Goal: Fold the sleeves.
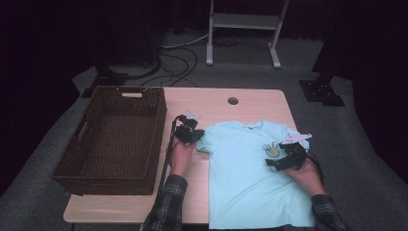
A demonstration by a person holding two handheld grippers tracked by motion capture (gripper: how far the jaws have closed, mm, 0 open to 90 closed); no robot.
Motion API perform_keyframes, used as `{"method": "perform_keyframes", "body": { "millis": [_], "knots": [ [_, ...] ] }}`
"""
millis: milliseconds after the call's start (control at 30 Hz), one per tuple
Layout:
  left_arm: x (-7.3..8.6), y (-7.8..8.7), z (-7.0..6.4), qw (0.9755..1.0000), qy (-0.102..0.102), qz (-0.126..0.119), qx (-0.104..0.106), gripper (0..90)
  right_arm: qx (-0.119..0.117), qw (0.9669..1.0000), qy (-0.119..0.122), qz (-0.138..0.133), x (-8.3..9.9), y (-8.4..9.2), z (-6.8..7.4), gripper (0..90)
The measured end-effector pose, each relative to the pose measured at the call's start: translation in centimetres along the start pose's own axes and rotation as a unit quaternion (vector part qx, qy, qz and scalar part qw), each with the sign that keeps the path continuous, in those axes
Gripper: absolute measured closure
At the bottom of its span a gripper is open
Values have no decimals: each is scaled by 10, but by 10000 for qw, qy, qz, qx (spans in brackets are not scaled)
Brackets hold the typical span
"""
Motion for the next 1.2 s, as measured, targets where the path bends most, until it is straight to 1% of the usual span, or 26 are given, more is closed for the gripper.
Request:
{"method": "perform_keyframes", "body": {
  "millis": [167,300,400,433,633,933,1200],
  "knots": [
    [-6,-4,-8,10000,-25,-29,69,893,0,10000,-1,-1,0,0,0,0],
    [-11,-10,-14,9999,-66,9,136,893,1,10000,-6,0,0,0,0,0],
    [-14,-14,-20,9998,-52,-43,191,893,2,10000,-16,-3,0,0,0,0],
    [-15,-16,-21,9998,-79,-36,204,893,2,10000,-15,-3,0,0,0,0],
    [-16,-24,-26,9996,-82,12,257,893,1,10000,-12,-4,0,0,0,0],
    [-21,-36,-39,9992,-159,6,377,893,-1,10000,-12,0,0,0,0,0],
    [-24,-46,-46,9989,-163,9,439,893,-1,10000,-8,1,0,0,0,0]
  ]
}}
Point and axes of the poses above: each handheld gripper's, and its own axes: y roughly backward along the jaws, x roughly out of its underside, z roughly to its left, the point moved 1 cm from there along -y, roughly forward along the jaws, and after that the axes turned 10 degrees about -z, right-handed, at the moved point
